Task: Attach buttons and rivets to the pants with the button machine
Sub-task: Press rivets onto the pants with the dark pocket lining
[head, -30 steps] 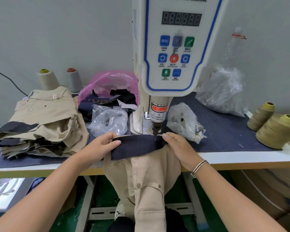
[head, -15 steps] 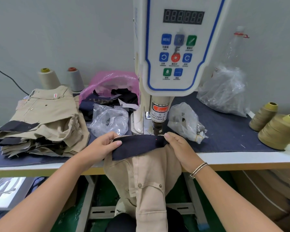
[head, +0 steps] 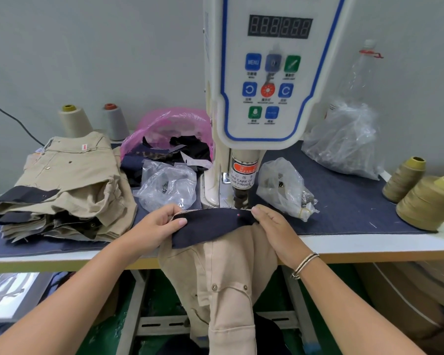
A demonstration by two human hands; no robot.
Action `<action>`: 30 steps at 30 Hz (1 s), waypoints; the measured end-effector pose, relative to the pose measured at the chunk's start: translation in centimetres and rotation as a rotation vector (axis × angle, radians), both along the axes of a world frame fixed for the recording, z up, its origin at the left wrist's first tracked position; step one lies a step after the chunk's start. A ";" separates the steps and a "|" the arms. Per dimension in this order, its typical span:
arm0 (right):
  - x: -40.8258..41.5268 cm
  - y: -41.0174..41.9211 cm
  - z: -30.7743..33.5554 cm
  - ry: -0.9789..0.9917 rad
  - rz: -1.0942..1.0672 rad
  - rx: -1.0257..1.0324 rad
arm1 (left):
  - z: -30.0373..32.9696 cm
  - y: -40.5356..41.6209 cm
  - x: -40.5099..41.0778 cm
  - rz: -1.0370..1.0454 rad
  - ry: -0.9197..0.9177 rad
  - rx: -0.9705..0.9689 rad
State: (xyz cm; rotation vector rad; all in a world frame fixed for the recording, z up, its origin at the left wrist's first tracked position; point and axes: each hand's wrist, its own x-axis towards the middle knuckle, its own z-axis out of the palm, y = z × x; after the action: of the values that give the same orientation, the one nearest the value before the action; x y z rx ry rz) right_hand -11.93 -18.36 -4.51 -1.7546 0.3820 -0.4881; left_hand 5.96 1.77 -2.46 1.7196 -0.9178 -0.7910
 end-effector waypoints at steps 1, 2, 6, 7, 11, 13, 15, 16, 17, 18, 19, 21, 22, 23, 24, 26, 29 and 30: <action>-0.2 0.1 0.0 -0.002 0.000 -0.004 | -0.1 0.0 0.0 -0.011 0.008 -0.002; -0.3 0.3 0.1 -0.010 0.000 -0.007 | -0.1 0.1 -0.1 -0.022 0.022 -0.006; -1.1 0.6 0.4 -0.059 0.038 0.000 | 0.0 0.4 -0.2 -0.065 0.078 -0.041; -1.3 0.6 0.5 -0.059 0.054 0.016 | 0.0 0.6 -0.2 -0.073 0.079 -0.052; -2.8 0.8 0.8 -0.016 0.106 0.067 | 0.2 0.8 -0.8 -0.095 0.053 -0.076; -4.0 0.6 1.1 0.064 0.163 -0.012 | 0.2 0.5 -1.3 -0.123 -0.008 -0.070; -5.1 0.1 1.5 0.184 0.217 -0.133 | -0.3 -0.1 -1.8 -0.142 -0.194 -0.035; -5.4 -0.2 1.9 0.241 0.222 -0.198 | -0.7 -0.3 -2.1 -0.139 -0.290 -0.024; -5.5 -0.3 2.4 0.273 0.196 -0.255 | -1.1 -0.4 -2.3 -0.125 -0.369 -0.019; -5.4 -0.5 3.0 0.258 0.128 -0.294 | -1.5 -0.5 -2.5 -0.107 -0.422 -0.021; -5.1 -0.9 3.8 0.195 0.009 -0.314 | -1.7 -0.6 -2.6 -0.092 -0.459 -0.021; -4.0 -2.1 5.9 0.025 -0.302 -0.405 | -1.9 -0.7 -2.8 -0.075 -0.516 0.001; -3.3 -3.0 7.0 0.023 -0.415 -0.486 | -1.9 -0.8 -2.9 -0.074 -0.551 0.013; -2.3 -3.9 8.0 0.111 -0.470 -0.577 | -1.9 -0.7 -2.9 -0.073 -0.586 0.027; -1.2 -4.9 8.7 0.281 -0.471 -0.681 | -1.9 -0.7 -2.9 -0.073 -0.610 0.037; 1.0 -6.3 9.2 0.679 -0.391 -0.832 | -2.0 -0.7 -2.9 -0.064 -0.616 0.055; 3.9 -7.0 9.0 1.082 -0.263 -0.804 | -2.1 -0.8 -2.9 -0.037 -0.606 0.058; 4.7 -7.2 8.6 1.174 -0.218 -0.784 | -2.1 -0.8 -2.9 -0.031 -0.604 0.056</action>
State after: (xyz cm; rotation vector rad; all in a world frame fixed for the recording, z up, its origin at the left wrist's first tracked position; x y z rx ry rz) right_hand -7.23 -25.57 4.12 -2.6566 1.3417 0.3891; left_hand 3.03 0.92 -4.59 2.0399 -1.3320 -0.3091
